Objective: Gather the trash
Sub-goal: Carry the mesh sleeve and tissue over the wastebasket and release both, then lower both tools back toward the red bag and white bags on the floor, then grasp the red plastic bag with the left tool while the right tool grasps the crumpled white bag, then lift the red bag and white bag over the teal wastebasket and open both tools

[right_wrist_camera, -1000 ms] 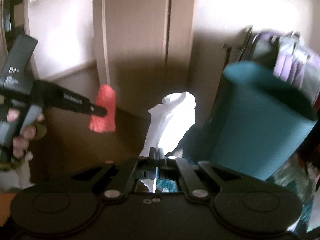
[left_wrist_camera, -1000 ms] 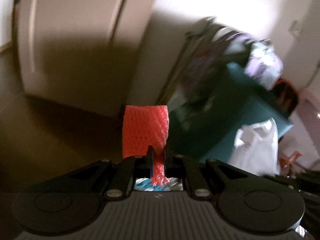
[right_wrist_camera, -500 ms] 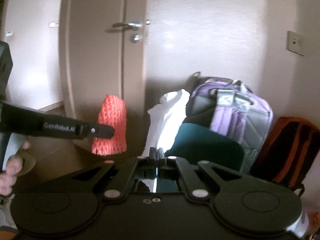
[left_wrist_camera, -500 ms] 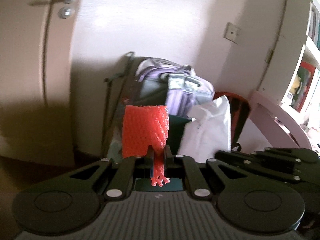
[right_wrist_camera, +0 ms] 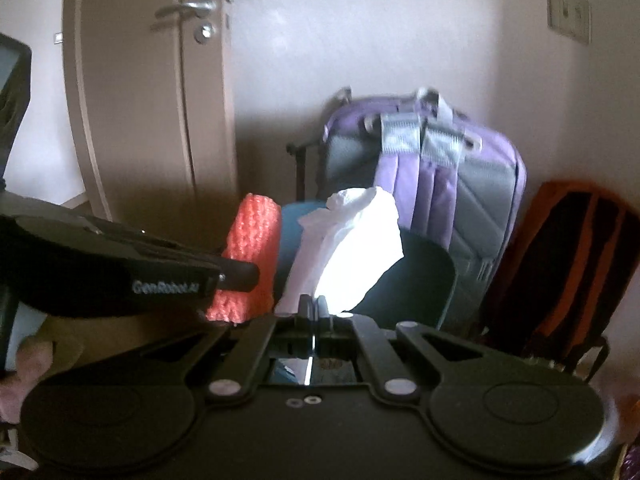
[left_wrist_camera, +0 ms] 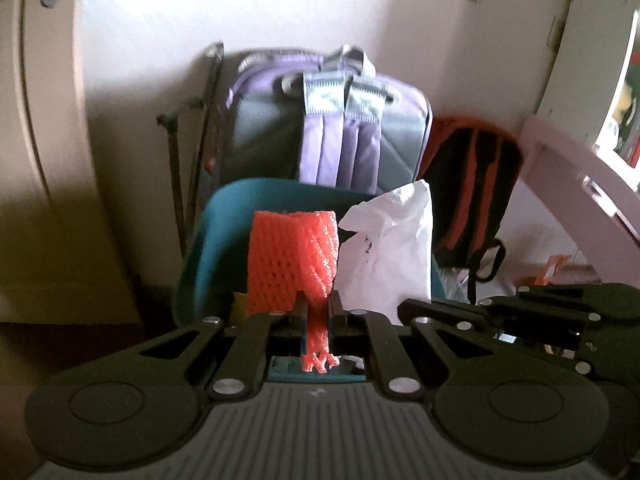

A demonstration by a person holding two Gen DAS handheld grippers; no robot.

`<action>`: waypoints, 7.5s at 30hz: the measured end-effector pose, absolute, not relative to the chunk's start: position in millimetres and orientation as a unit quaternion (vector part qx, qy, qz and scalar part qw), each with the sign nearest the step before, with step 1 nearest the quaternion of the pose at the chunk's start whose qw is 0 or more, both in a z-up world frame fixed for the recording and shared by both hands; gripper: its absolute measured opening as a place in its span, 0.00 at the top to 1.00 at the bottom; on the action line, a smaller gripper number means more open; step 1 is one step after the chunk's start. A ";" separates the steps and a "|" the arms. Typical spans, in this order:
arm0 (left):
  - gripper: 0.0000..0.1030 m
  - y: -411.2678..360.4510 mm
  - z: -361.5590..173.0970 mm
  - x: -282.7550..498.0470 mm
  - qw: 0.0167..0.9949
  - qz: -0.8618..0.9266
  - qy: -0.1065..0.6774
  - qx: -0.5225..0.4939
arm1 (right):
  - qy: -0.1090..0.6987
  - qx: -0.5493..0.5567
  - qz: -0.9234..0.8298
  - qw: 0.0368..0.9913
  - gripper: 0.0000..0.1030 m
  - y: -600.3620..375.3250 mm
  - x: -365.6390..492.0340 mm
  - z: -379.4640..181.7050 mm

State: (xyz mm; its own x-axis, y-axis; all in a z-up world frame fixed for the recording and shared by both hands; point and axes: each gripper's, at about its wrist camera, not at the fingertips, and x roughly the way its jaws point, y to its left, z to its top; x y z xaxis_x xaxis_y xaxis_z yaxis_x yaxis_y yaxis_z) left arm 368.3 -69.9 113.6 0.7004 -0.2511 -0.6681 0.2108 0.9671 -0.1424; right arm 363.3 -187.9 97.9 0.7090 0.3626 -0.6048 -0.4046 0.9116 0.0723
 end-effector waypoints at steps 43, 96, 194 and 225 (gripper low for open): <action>0.28 -56.4 123.2 333.5 0.922 -0.109 0.370 -0.033 | 0.323 0.007 0.216 0.921 0.51 -211.9 317.2 122.6; 0.04 294.3 -291.3 310.4 0.820 0.094 0.553 -0.116 | 0.539 -0.177 0.401 0.719 0.48 93.9 287.3 -277.4; 0.45 35.7 120.2 214.8 0.955 -0.053 0.286 -0.055 | 0.312 -0.068 0.244 0.916 0.58 -151.8 239.2 102.6; 0.45 -86.4 135.4 420.4 0.950 -0.075 0.303 -0.025 | 0.330 -0.095 0.177 0.922 0.58 -193.4 388.5 97.9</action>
State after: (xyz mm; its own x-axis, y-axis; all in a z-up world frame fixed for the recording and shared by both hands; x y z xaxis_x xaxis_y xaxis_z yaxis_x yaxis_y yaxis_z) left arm 420.4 -86.4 135.4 0.8048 -0.1572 -0.5724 0.1263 0.9876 -0.0936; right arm 388.5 -193.4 97.9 0.7199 0.2629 -0.6423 -0.3889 0.9194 -0.0596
